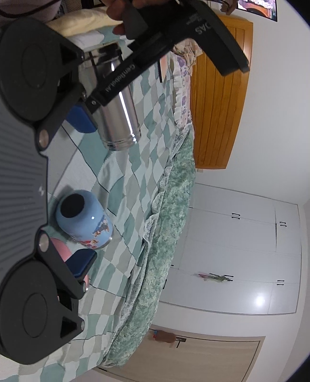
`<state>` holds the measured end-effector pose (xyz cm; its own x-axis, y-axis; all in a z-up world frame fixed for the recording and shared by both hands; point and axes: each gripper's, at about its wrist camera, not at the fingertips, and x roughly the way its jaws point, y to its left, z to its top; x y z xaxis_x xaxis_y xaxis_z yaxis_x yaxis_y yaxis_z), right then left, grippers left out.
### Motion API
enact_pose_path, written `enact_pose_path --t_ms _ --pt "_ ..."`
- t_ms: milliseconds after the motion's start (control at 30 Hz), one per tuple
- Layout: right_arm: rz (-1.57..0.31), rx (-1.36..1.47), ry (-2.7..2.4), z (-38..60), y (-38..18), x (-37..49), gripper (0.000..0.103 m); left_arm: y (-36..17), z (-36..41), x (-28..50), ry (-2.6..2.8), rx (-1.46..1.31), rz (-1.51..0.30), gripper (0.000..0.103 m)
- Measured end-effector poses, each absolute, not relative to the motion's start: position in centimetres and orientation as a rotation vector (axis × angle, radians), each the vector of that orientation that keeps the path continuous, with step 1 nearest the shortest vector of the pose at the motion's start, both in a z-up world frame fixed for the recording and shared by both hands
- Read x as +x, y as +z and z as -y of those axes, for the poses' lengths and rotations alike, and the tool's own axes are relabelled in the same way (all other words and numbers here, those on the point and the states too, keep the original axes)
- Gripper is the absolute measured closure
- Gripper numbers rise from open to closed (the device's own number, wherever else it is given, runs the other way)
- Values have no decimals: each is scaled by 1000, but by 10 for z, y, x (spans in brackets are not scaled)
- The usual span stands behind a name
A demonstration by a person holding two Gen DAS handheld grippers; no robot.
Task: Flip cup upright
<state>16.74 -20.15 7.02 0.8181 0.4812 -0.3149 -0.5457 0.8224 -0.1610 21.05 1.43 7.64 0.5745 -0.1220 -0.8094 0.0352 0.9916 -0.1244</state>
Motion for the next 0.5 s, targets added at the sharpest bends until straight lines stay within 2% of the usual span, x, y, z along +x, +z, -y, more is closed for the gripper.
enact_pose_path --t_ms 500 --pt "-350 -212 506 224 49 140 0 17 -2 198 -66 -125 -970 40"
